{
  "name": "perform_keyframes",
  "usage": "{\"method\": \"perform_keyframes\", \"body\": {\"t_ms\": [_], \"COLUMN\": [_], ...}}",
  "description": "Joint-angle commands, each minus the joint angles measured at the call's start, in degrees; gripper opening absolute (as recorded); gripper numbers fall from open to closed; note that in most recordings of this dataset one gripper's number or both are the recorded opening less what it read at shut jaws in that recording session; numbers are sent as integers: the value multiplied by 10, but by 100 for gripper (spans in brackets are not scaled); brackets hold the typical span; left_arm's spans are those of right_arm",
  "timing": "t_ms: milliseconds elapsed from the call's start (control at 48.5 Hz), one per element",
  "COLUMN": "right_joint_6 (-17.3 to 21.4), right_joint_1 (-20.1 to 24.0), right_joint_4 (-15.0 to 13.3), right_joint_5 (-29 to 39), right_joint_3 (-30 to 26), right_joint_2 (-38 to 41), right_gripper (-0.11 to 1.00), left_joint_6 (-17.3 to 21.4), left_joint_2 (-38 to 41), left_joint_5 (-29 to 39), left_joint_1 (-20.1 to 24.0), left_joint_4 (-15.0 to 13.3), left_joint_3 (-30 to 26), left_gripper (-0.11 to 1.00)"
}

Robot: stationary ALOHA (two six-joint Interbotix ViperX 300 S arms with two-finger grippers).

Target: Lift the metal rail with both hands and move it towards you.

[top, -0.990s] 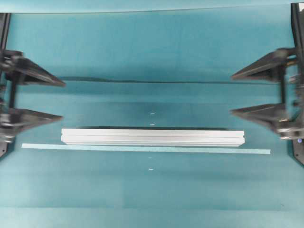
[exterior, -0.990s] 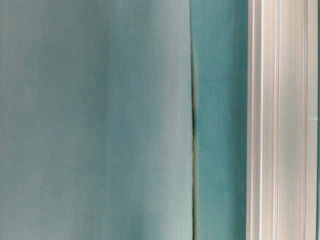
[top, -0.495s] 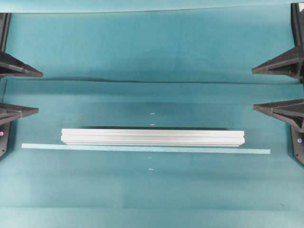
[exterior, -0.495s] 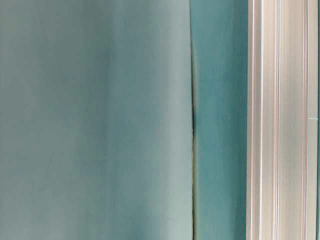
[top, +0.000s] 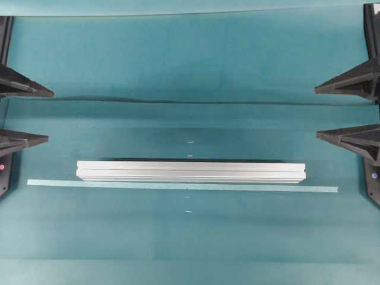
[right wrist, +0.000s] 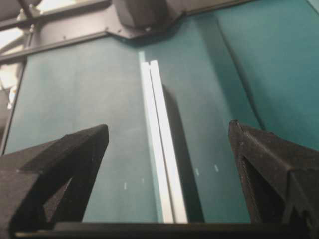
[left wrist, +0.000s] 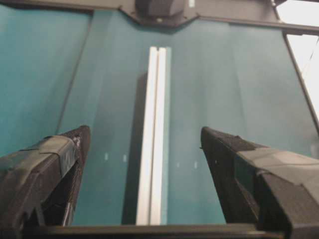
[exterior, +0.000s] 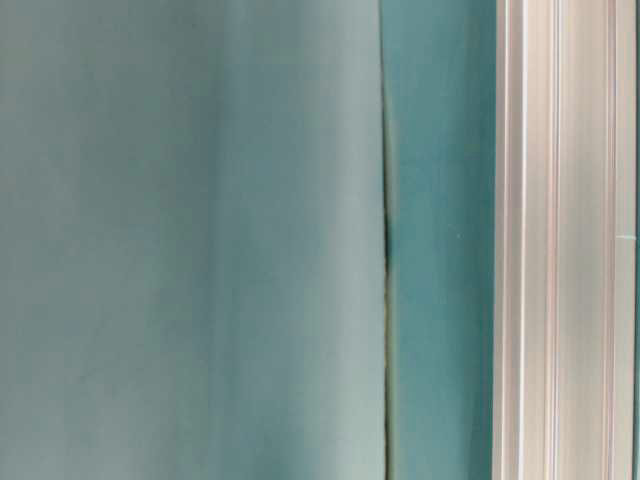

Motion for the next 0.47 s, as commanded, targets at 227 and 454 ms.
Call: {"method": "perform_keyframes", "body": {"t_ms": [227, 454], "right_joint_6": [1, 2], "right_joint_1": [-1, -1], "right_joint_4": [2, 2], "right_joint_5": [-6, -6], "right_joint_3": [-4, 2], "right_joint_2": [2, -1], "right_gripper": [99, 99], "left_joint_6": [1, 1], "left_joint_2": [3, 3], "left_joint_5": [-5, -5], "left_joint_1": [1, 1], "left_joint_4": [1, 1], "left_joint_3": [-6, -5], "left_gripper": [88, 88]}}
